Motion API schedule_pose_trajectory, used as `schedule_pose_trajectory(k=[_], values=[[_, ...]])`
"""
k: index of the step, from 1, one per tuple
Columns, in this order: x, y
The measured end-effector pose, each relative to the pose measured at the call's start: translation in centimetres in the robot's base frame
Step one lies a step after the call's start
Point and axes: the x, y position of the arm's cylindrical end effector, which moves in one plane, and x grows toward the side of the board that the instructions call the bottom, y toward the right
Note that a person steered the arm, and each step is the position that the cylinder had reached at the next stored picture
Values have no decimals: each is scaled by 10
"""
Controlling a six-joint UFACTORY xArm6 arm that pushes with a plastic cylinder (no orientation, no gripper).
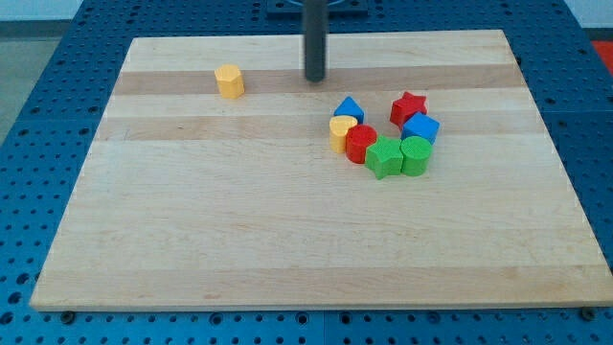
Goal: Touch the bottom of green circle
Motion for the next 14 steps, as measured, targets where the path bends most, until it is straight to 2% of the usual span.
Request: schedule_pose_trajectory(k=[1, 2, 3, 4, 5, 6, 14], values=[[24, -53], [101, -59], [186, -54], [233, 16], [234, 106], [231, 149], [193, 155]])
